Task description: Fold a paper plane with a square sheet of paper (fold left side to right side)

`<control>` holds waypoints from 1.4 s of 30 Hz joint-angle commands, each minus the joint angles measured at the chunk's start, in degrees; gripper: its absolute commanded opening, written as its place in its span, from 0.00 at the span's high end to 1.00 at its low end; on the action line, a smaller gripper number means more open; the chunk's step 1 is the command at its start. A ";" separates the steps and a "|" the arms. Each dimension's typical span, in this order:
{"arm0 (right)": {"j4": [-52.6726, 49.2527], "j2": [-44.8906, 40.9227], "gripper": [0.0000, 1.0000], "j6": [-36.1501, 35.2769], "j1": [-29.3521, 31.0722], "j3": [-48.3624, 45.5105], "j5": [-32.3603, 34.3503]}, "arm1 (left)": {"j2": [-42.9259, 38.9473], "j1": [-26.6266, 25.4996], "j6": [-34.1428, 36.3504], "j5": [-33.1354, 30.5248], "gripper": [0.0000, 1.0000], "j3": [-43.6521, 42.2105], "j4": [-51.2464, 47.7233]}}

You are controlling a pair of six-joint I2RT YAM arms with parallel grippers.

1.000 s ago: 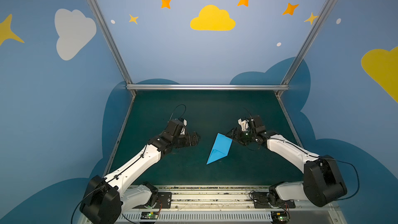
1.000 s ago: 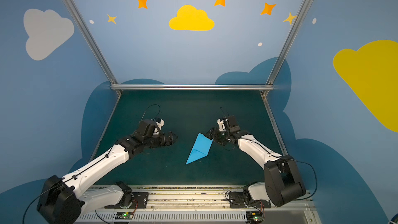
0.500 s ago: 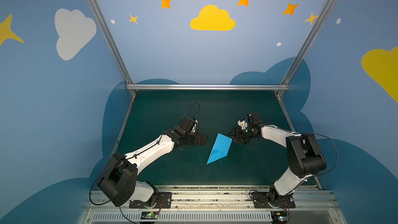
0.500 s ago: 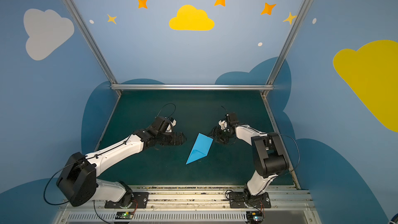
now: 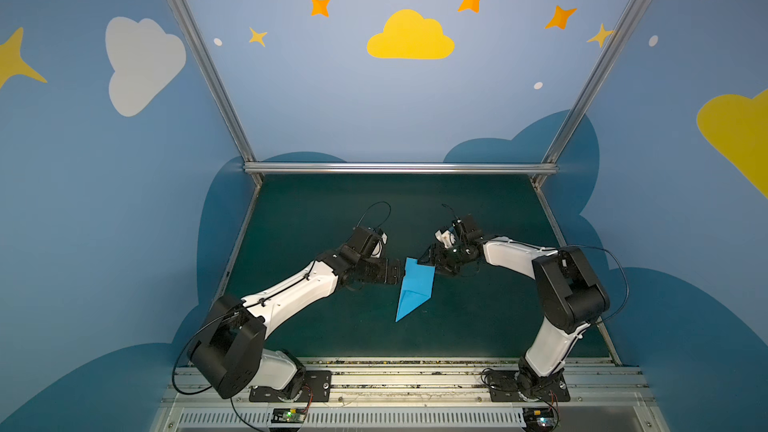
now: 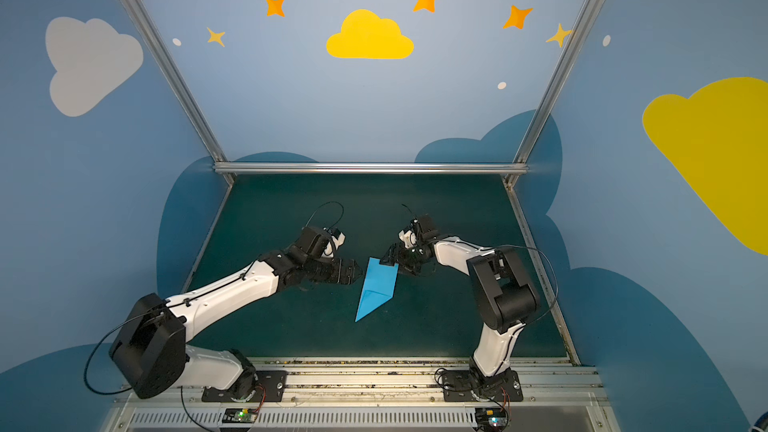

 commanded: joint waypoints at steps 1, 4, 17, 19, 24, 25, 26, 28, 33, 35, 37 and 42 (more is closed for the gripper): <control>-4.81 -5.10 0.30 -1.06 -1.28 0.76 4.35 | 1.33 -0.40 0.83 2.80 0.01 0.07 2.62; -5.58 -10.95 0.29 -0.13 -3.11 -3.08 6.17 | 3.59 -1.02 0.44 6.08 0.09 1.71 4.21; 3.14 -30.96 0.31 8.95 -3.31 -27.97 8.70 | 17.59 -2.37 0.76 10.59 0.66 12.68 4.28; 4.71 -32.61 0.31 9.98 -3.31 -30.25 7.94 | 18.73 -2.38 1.06 10.42 0.65 13.15 4.16; 7.38 -32.63 0.31 10.42 -2.37 -32.65 4.59 | 21.03 -2.34 1.67 10.02 0.64 13.65 4.64; 8.34 -32.24 0.31 10.68 -1.97 -33.03 4.12 | 21.49 -2.36 1.79 10.03 0.63 13.71 4.81; 9.15 -31.73 0.31 10.92 -1.50 -33.34 3.94 | 21.92 -2.36 1.88 9.78 0.62 13.88 4.80; 10.78 -30.75 0.31 11.50 -0.74 -33.96 3.58 | 22.72 -2.39 2.17 9.09 0.61 14.23 4.69; 14.07 -27.92 0.31 12.59 1.66 -34.11 2.60 | 24.18 -2.08 2.57 7.29 0.61 14.24 4.96; 15.14 -27.23 0.31 13.03 2.52 -34.13 2.56 | 24.71 -1.75 2.48 7.09 0.61 14.12 5.41; 16.46 -26.51 0.31 13.62 3.30 -34.15 2.32 | 25.32 -1.50 2.25 7.12 0.61 13.97 5.93; 18.05 -25.28 0.32 14.53 4.77 -33.18 2.14 | 26.28 -0.70 1.65 7.22 0.61 12.86 7.35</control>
